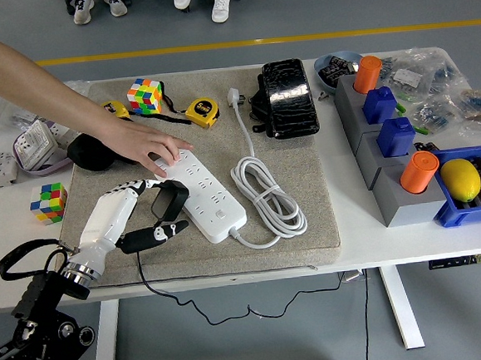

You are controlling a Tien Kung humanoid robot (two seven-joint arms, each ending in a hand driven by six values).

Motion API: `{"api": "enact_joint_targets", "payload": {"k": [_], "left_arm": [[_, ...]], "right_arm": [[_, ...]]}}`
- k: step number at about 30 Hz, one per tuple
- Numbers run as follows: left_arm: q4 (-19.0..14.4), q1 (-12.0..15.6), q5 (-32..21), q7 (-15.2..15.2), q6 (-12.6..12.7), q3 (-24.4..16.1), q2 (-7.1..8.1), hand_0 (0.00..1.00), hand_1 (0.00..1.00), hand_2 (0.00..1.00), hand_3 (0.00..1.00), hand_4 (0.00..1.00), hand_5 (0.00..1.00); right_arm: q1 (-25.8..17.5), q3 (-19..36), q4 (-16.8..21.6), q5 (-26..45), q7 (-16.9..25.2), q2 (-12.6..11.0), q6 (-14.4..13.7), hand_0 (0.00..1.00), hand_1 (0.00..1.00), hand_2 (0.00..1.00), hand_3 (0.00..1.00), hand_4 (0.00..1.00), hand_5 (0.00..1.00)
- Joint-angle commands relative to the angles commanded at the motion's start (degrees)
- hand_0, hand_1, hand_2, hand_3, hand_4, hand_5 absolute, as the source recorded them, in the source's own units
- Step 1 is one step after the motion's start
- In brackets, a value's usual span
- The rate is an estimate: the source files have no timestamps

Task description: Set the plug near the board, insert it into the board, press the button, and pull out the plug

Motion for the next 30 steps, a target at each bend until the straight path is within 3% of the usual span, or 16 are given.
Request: {"api": "enact_joint_targets", "payload": {"k": [20, 30], "left_arm": [[0.4, -1.83, 0.36, 1.74, -1.56, 2.82, -1.04, 0.722, 0.771, 0.766, 0.721, 0.998, 0.7], [0.84, -3.2, -0.16, 1.21, -2.26, 3.95, -1.54, 0.722, 0.769, 0.763, 0.716, 0.998, 0.698]], "right_arm": [[0.13, 0.1, 0.08, -0.03, 0.12, 0.01, -0.02, 0.55, 0.584, 0.539, 0.508, 0.842, 0.354], [0.19, 0.12, 0.13, -0.03, 0.16, 0.0, -0.03, 0.551, 0.584, 0.539, 0.508, 0.842, 0.354]]}}
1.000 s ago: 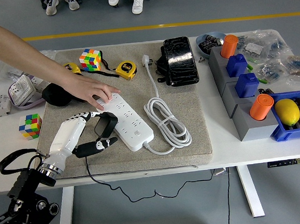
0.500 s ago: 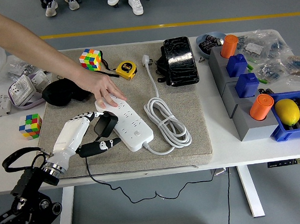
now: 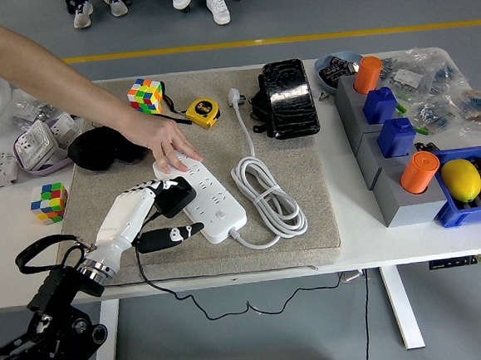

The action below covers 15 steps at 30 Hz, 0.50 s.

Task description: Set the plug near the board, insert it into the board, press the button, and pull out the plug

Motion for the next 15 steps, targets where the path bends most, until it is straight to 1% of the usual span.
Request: {"api": "enact_joint_targets", "payload": {"k": [4, 11, 15], "left_arm": [[0.62, -0.96, -0.27, -0.03, -0.15, 0.49, -0.42, 0.722, 0.767, 0.764, 0.716, 0.998, 0.695], [1.82, -2.31, -0.48, 0.18, -0.48, 1.23, -1.69, 0.72, 0.765, 0.763, 0.716, 0.998, 0.693], [2.01, -2.64, -0.5, 0.34, -0.56, 1.02, -1.95, 0.72, 0.765, 0.763, 0.716, 0.998, 0.693]], "right_arm": [[0.01, 0.26, 0.17, -0.26, 0.0, -0.02, -0.03, 0.55, 0.584, 0.539, 0.508, 0.842, 0.354], [0.01, 0.28, 0.23, -0.34, 0.01, -0.05, -0.04, 0.55, 0.584, 0.539, 0.508, 0.842, 0.354], [-0.02, 0.33, 0.23, -0.36, 0.02, -0.03, -0.04, 0.55, 0.584, 0.539, 0.508, 0.842, 0.354]]}}
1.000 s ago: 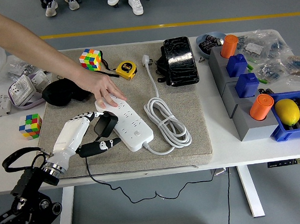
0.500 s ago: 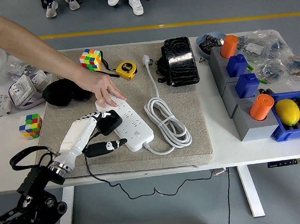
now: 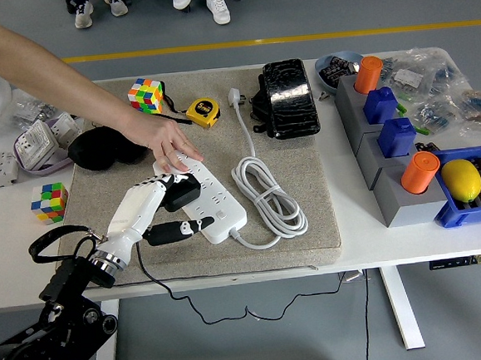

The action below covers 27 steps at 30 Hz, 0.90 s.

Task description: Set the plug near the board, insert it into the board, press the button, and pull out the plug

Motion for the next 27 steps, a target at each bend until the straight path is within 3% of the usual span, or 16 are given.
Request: {"api": "enact_joint_targets", "payload": {"k": [16, 21, 24, 25, 27], "left_arm": [[-1.51, 0.39, -1.48, -0.37, -0.29, -2.8, 0.18, 0.696, 0.748, 0.753, 0.701, 0.998, 0.688], [-6.6, 1.4, -4.68, -2.08, -0.46, -2.69, 1.12, 0.642, 0.703, 0.731, 0.696, 0.998, 0.686], [-11.29, 1.65, -7.31, -0.64, -2.87, -2.2, 2.12, 0.642, 0.703, 0.731, 0.696, 0.998, 0.686], [-13.28, 1.7, -8.4, 0.82, -4.44, -2.02, 2.5, 0.311, 0.451, 0.518, 0.671, 0.923, 0.459], [-16.28, 1.74, -10.39, 3.27, -6.9, -1.68, 3.0, 0.311, 0.451, 0.518, 0.671, 0.923, 0.459]], "right_arm": [[-0.07, 0.49, 0.01, -0.21, 0.09, 0.0, -0.04, 0.551, 0.583, 0.539, 0.508, 0.841, 0.355], [-0.13, 0.56, 0.1, -0.33, 0.14, -0.01, -0.08, 0.55, 0.583, 0.539, 0.508, 0.842, 0.356], [-0.18, 0.4, 0.07, -0.28, 0.1, -0.02, -0.04, 0.55, 0.583, 0.539, 0.508, 0.842, 0.356], [-0.19, 0.37, 0.06, -0.27, 0.09, -0.03, -0.04, 0.55, 0.583, 0.539, 0.508, 0.842, 0.357], [-0.22, 0.32, 0.05, -0.27, 0.07, -0.04, -0.03, 0.55, 0.583, 0.539, 0.508, 0.842, 0.357]]}}
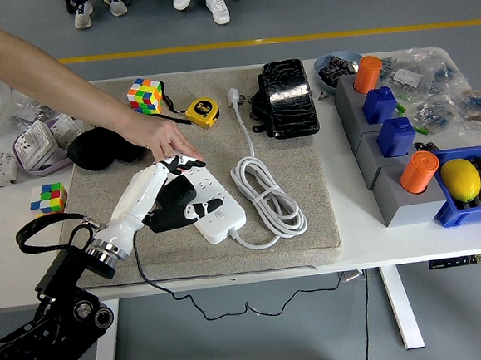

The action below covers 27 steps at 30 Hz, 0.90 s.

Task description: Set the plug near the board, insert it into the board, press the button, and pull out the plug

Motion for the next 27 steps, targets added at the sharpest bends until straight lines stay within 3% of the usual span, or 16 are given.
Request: {"api": "enact_joint_targets", "payload": {"k": [3, 4, 9, 10, 13, 15, 16, 22, 27], "left_arm": [[-5.23, -0.36, -2.3, 5.7, -5.71, 0.5, 0.71, 0.311, 0.451, 0.518, 0.671, 0.923, 0.459], [-6.61, -0.57, -2.88, 7.8, -7.82, 0.65, 0.84, 0.148, 0.152, 0.242, 0.732, 0.785, 0.218], [-10.97, -3.07, -3.25, 19.38, -19.28, 2.18, 1.16, 0.148, 0.152, 0.242, 0.732, 0.785, 0.218], [-11.09, -3.38, -3.28, 21.09, -20.83, 2.38, 1.14, 0.072, 0.085, 0.149, 0.908, 0.592, 0.002], [-10.91, -4.71, -3.18, 26.66, -25.3, 3.25, 0.69, 0.072, 0.085, 0.149, 0.908, 0.592, 0.002], [-10.67, -5.09, -2.84, 27.82, -26.01, 3.62, 0.4, 0.072, 0.085, 0.149, 0.908, 0.592, 0.002], [-10.4, -5.31, -2.63, 28.68, -26.56, 3.9, 0.12, 0.065, 0.087, 0.148, 0.948, 0.744, 0.002], [-8.53, -5.38, -0.39, 30.85, -27.72, 4.24, -0.94, 0.064, 0.09, 0.152, 0.955, 0.75, 0.002], [-7.69, -5.11, 1.18, 32.18, -28.43, 3.75, -0.63, 0.064, 0.09, 0.152, 0.955, 0.75, 0.002]], "right_arm": [[0.08, -0.05, 0.03, -0.04, -0.03, -0.03, 0.04, 0.55, 0.583, 0.539, 0.508, 0.842, 0.357], [0.11, -0.07, 0.02, -0.02, -0.05, -0.02, 0.05, 0.55, 0.583, 0.539, 0.508, 0.843, 0.357], [0.1, -0.13, 0.01, 0.04, -0.14, -0.07, 0.11, 0.55, 0.583, 0.539, 0.508, 0.843, 0.357], [0.08, -0.12, 0.02, 0.03, -0.15, -0.08, 0.1, 0.55, 0.583, 0.539, 0.508, 0.843, 0.358], [0.02, -0.17, 0.06, 0.06, -0.14, -0.18, 0.09, 0.55, 0.583, 0.539, 0.508, 0.843, 0.358], [-0.01, -0.19, 0.07, 0.07, -0.14, -0.21, 0.09, 0.55, 0.583, 0.539, 0.508, 0.843, 0.358], [-0.02, -0.25, 0.06, 0.1, -0.16, -0.21, 0.1, 0.551, 0.583, 0.538, 0.508, 0.843, 0.358], [-0.07, -0.3, 0.09, 0.12, -0.14, -0.16, 0.12, 0.551, 0.584, 0.538, 0.508, 0.843, 0.359], [-0.04, -0.15, 0.13, 0.06, -0.11, -0.18, 0.1, 0.551, 0.584, 0.538, 0.508, 0.843, 0.359]]}}
